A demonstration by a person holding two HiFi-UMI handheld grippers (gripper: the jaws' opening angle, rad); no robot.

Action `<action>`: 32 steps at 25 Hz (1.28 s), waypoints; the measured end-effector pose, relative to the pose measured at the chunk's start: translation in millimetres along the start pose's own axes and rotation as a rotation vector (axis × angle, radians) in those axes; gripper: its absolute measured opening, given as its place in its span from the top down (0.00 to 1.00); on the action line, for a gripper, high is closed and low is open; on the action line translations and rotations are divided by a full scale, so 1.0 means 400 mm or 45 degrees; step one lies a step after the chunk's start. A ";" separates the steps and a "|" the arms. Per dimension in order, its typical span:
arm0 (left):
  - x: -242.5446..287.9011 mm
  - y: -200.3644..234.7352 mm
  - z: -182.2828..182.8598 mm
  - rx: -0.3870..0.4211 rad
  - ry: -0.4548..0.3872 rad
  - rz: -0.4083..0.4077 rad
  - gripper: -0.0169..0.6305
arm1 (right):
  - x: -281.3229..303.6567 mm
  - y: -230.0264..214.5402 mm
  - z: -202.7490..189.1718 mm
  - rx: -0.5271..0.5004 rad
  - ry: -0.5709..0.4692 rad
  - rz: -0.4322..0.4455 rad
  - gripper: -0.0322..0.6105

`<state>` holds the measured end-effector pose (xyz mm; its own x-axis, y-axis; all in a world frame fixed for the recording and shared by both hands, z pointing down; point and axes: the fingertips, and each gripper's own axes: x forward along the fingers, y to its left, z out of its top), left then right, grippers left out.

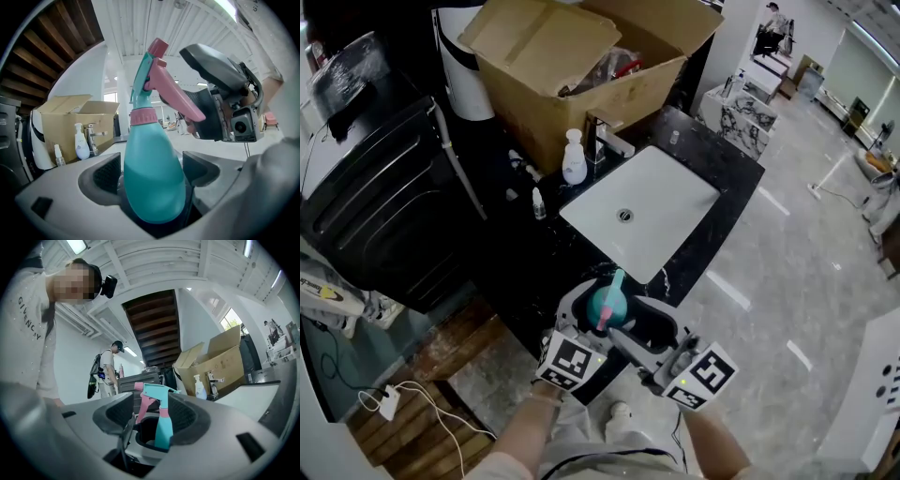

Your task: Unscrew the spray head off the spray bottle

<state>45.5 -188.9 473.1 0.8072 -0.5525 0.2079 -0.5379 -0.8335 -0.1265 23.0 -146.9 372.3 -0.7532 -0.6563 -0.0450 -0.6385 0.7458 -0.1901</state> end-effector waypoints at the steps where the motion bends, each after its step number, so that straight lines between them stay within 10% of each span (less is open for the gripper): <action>1: 0.001 -0.002 -0.001 0.005 0.004 -0.002 0.34 | 0.006 0.001 0.002 -0.001 0.000 -0.006 0.59; 14: 0.002 -0.004 -0.001 0.017 0.031 0.095 0.39 | 0.071 -0.011 -0.017 -0.138 0.131 -0.192 0.55; 25: -0.002 -0.009 -0.002 0.007 0.032 0.082 0.39 | 0.051 -0.010 -0.016 -0.147 0.163 -0.078 0.58; 32: -0.001 -0.007 -0.004 -0.006 0.026 0.091 0.39 | -0.002 -0.030 -0.008 -0.133 0.114 -0.117 0.82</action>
<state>46.1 -186.3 474.8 0.7617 -0.6102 0.2180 -0.5951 -0.7919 -0.1374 30.6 -154.9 377.8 -0.6989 -0.7130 0.0566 -0.7149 0.6939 -0.0863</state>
